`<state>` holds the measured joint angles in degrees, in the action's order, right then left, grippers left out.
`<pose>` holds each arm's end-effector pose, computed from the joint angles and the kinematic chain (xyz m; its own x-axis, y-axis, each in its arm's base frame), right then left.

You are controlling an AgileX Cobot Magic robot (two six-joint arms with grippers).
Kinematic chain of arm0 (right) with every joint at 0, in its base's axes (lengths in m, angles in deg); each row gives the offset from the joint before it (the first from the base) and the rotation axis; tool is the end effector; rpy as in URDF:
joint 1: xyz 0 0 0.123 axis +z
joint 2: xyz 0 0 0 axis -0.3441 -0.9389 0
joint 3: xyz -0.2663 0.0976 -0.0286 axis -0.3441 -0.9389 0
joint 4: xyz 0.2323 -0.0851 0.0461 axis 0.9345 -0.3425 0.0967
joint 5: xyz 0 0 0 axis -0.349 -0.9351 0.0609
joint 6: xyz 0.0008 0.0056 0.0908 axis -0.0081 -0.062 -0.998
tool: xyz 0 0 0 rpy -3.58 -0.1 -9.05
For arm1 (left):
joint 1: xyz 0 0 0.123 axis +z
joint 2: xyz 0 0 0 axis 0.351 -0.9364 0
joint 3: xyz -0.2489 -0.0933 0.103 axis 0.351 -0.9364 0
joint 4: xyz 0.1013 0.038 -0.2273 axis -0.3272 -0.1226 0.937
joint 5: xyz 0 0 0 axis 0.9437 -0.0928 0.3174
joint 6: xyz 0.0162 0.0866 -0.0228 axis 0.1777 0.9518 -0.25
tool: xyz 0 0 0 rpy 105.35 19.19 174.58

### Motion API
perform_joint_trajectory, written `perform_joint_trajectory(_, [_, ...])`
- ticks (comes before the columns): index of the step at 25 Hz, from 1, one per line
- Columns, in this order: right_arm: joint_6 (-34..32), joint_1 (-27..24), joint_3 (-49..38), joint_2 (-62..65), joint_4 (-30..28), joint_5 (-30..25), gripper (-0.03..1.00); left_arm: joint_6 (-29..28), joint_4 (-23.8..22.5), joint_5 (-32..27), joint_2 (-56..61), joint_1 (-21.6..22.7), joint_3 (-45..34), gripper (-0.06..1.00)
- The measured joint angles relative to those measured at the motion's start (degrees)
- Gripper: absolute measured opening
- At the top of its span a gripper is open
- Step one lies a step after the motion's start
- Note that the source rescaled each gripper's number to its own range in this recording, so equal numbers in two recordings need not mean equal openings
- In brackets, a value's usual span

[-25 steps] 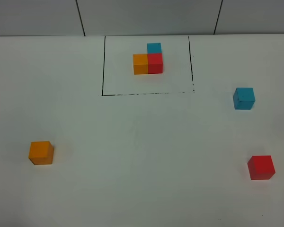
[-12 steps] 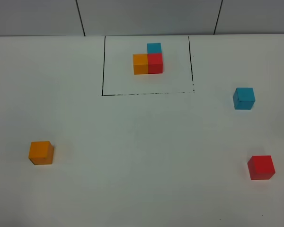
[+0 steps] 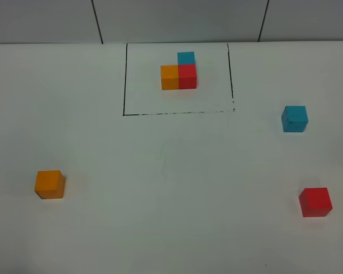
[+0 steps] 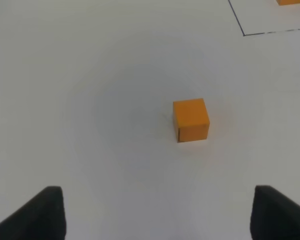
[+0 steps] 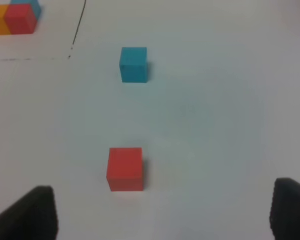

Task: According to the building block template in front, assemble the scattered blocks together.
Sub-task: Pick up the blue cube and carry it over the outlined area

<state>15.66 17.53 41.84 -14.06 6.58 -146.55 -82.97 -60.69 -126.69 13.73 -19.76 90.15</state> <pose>-0.0042 0.0045 0.2776 -0.4677 -0.0275 -0.8835 -0.0190 0.9996 -0.0211 -0.0066 -0.0064 0.2791 -0.4404 0.0650 -0.8954 0.0805 0.9962 0.0327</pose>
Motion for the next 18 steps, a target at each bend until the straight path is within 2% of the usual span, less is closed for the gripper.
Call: perform_joint_trajectory(18, [0.0,0.0,0.0,0.0,0.0,0.1,0.73,0.0,0.0,0.0,0.0,0.0,0.0,0.71])
